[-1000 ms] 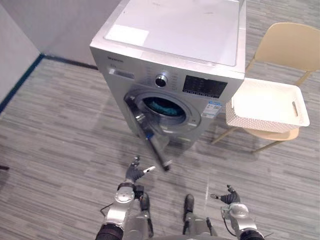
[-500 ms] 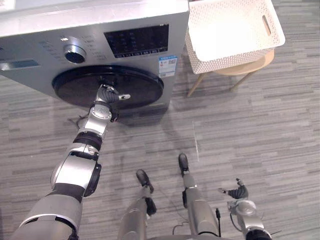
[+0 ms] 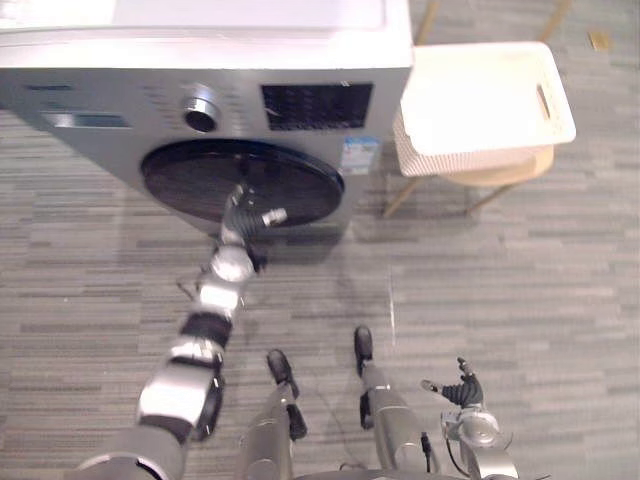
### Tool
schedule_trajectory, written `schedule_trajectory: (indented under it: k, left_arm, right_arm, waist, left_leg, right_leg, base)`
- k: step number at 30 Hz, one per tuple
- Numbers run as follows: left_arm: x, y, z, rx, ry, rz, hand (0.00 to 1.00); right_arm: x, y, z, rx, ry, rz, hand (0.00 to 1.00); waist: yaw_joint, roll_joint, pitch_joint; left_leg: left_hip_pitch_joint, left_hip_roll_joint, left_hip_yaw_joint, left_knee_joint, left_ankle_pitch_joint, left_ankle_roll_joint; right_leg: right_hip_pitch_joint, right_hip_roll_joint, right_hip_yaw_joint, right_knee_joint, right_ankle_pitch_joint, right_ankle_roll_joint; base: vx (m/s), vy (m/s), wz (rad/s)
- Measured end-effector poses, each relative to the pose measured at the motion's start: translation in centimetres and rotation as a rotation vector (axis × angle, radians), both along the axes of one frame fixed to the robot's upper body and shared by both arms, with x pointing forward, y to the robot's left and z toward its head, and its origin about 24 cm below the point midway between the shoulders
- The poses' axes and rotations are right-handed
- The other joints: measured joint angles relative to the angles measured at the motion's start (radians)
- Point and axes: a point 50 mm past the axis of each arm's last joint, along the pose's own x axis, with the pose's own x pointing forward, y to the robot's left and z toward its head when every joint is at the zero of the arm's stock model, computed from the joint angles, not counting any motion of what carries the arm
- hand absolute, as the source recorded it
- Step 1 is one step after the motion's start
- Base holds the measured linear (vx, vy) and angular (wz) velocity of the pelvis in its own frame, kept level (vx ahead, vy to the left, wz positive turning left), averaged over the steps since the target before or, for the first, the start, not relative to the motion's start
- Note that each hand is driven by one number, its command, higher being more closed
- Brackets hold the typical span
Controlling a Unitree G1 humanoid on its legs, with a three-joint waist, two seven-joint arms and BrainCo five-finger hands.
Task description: Pick up the laundry basket with both hands and put the clothes into the washing machine.
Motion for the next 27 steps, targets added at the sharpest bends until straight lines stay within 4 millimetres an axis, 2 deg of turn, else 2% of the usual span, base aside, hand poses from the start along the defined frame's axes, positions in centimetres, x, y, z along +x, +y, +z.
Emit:
schedule_trajectory:
  k: [1, 2, 3, 4, 5, 6, 8, 11, 12, 14, 16, 18, 20, 22, 24, 25, 26, 27]
  left_arm:
    - [-1.2, 0.0, -1.6, -0.016, 0.043, 0.007, 0.00]
    - [-3.9, 0.1, -5.0, -0.054, 0.146, 0.030, 0.00]
    - [-6.2, 0.2, -7.5, -0.092, 0.231, 0.060, 0.00]
    - [-9.6, 0.4, -10.4, -0.151, 0.334, 0.113, 0.00]
    - [-11.2, 0.6, -11.5, -0.174, 0.378, 0.141, 0.00]
    - [-14.1, 1.1, -13.3, -0.219, 0.454, 0.197, 0.00]
    - [-17.8, 2.0, -15.1, -0.288, 0.539, 0.277, 0.00]
    - [-21.1, 3.5, -16.5, -0.331, 0.616, 0.360, 0.00]
    - [-21.6, 3.7, -16.8, -0.333, 0.631, 0.374, 0.00]
    - [-22.3, 3.8, -17.2, -0.346, 0.660, 0.385, 0.00]
    - [-23.0, 4.0, -17.6, -0.331, 0.696, 0.389, 0.00]
    - [-24.4, 4.6, -18.2, -0.323, 0.744, 0.432, 0.00]
    - [-25.0, 4.9, -18.5, -0.310, 0.772, 0.441, 0.00]
    - [-25.2, 5.2, -18.5, -0.313, 0.775, 0.459, 0.00]
    - [-26.1, 5.8, -18.6, -0.301, 0.793, 0.478, 0.00]
    - [-26.4, 5.7, -18.6, -0.302, 0.802, 0.479, 0.00]
    - [-26.4, 5.6, -18.7, -0.298, 0.809, 0.470, 0.00]
    - [-26.1, 5.9, -18.4, -0.286, 0.796, 0.464, 0.00]
  right_arm:
    - [0.1, 0.0, 0.1, 0.001, -0.004, -0.003, 0.00]
    - [0.2, -0.1, 0.0, 0.000, -0.002, -0.010, 0.00]
    - [0.1, -0.4, -0.1, 0.000, 0.008, -0.023, 0.00]
    - [-0.2, -0.7, -0.4, 0.000, 0.025, -0.039, 0.00]
    - [-0.4, -0.8, -0.5, 0.000, 0.036, -0.046, 0.00]
    - [-0.9, -1.1, -0.9, 0.003, 0.061, -0.062, 0.00]
    - [-1.3, -1.6, -1.3, -0.006, 0.094, -0.061, 0.00]
    - [-0.9, -1.6, -1.4, -0.001, 0.106, -0.056, 0.00]
    - [-1.0, -1.6, -1.5, 0.000, 0.107, -0.056, 0.00]
    - [-1.4, -2.1, -1.6, -0.006, 0.121, -0.063, 0.00]
    - [-1.4, -2.5, -1.8, -0.012, 0.147, -0.060, 0.00]
    - [0.0, -2.0, -1.7, 0.004, 0.141, -0.032, 0.00]
    - [0.5, -1.6, -1.7, 0.011, 0.142, -0.015, 0.00]
    - [1.0, -1.4, -1.6, 0.006, 0.142, -0.002, 0.00]
    - [0.6, -1.4, -1.9, 0.000, 0.170, 0.005, 0.00]
    - [0.5, -1.5, -2.0, -0.001, 0.183, 0.008, 0.00]
    - [-0.1, -1.5, -2.3, -0.001, 0.200, 0.012, 0.00]
    - [-0.7, -1.1, -2.6, 0.005, 0.222, 0.024, 0.00]
  waist:
    - [0.005, 0.002, -0.002]
    - [0.021, 0.004, -0.015]
    - [0.024, 0.013, -0.031]
    - [0.026, 0.025, -0.043]
    - [0.031, 0.030, -0.047]
    - [0.046, 0.038, -0.068]
    - [0.080, 0.056, -0.095]
    - [0.092, 0.073, -0.108]
    - [0.096, 0.074, -0.110]
    - [0.082, 0.072, -0.114]
    - [0.087, 0.076, -0.125]
    - [0.117, 0.059, -0.120]
    - [0.132, 0.043, -0.117]
    - [0.134, 0.024, -0.116]
    - [0.132, -0.003, -0.117]
    - [0.134, -0.004, -0.116]
    - [0.127, -0.006, -0.116]
    - [0.128, 0.004, -0.114]
  left_leg:
    - [0.010, 0.002, -0.003, 0.000, 0.003, 0.000]
    - [0.025, 0.002, -0.018, -0.001, 0.006, 0.001]
    - [0.034, 0.001, -0.039, -0.002, 0.007, 0.000]
    - [0.060, -0.002, -0.070, -0.006, 0.007, -0.001]
    - [0.078, -0.004, -0.086, -0.011, 0.007, -0.001]
    - [0.103, -0.008, -0.111, -0.023, 0.008, -0.002]
    - [0.130, -0.019, -0.162, -0.034, 0.011, -0.006]
    - [0.142, -0.039, -0.239, -0.036, 0.010, -0.014]
    - [0.138, -0.044, -0.217, -0.033, 0.004, -0.007]
    - [0.114, -0.018, -0.066, 0.025, -0.015, 0.022]
    - [0.086, 0.015, 0.112, 0.086, -0.016, 0.035]
    - [0.065, -0.002, 0.117, 0.118, -0.034, 0.068]
    - [0.053, -0.031, 0.100, 0.141, -0.069, 0.077]
    - [0.028, -0.059, 0.067, 0.214, -0.135, 0.091]
    - [-0.001, -0.074, 0.030, 0.337, -0.237, 0.106]
    - [-0.001, -0.081, 0.017, 0.354, -0.254, 0.114]
    - [0.015, -0.098, -0.025, 0.370, -0.273, 0.125]
    - [0.046, -0.106, -0.092, 0.365, -0.281, 0.134]
  right_leg:
    - [0.010, 0.001, -0.013, 0.010, -0.011, -0.002]
    - [0.028, 0.001, -0.027, 0.021, -0.027, -0.002]
    - [0.046, -0.001, -0.047, 0.026, -0.041, 0.000]
    - [0.089, -0.005, -0.078, 0.026, -0.056, 0.003]
    - [0.112, -0.007, -0.092, 0.026, -0.064, 0.005]
    - [0.147, -0.009, -0.117, 0.026, -0.078, 0.009]
    - [0.198, -0.021, -0.170, 0.025, -0.098, 0.017]
    - [0.274, -0.045, -0.278, 0.032, -0.128, 0.032]
    - [0.289, -0.058, -0.320, 0.042, -0.142, 0.039]
    - [0.337, -0.097, -0.441, 0.072, -0.179, 0.062]
    - [0.340, -0.131, -0.508, 0.113, -0.199, 0.086]
    - [0.337, -0.163, -0.515, 0.114, -0.199, 0.097]
    - [0.351, -0.190, -0.539, 0.113, -0.206, 0.111]
    - [0.380, -0.225, -0.580, 0.131, -0.231, 0.137]
    - [0.386, -0.301, -0.602, 0.280, -0.284, 0.145]
    - [0.366, -0.329, -0.590, 0.371, -0.290, 0.119]
    - [0.301, -0.368, -0.509, 0.573, -0.254, 0.014]
    - [0.204, -0.369, -0.354, 0.774, -0.197, -0.032]
  base:
    - [0.08, -0.025, 0.41]
    - [0.08, -0.028, 0.39]
    - [0.11, -0.025, 0.63]
    - [0.11, -0.009, 0.65]
    - [0.10, 0.009, 0.72]
    - [0.09, 0.017, 0.60]
    - [0.08, 0.027, 0.75]
    - [0.02, 0.060, 1.01]
    - [-0.02, 0.100, 1.45]
    - [0.04, 0.146, 1.77]
    - [0.08, 0.140, 1.20]
    - [0.08, 0.132, 0.31]
    - [0.11, 0.151, 0.40]
    - [0.14, 0.153, 0.66]
    - [0.17, 0.139, 0.57]
    - [0.19, 0.164, 0.73]
    - [0.34, 0.229, 1.01]
    - [0.38, 0.229, 1.17]
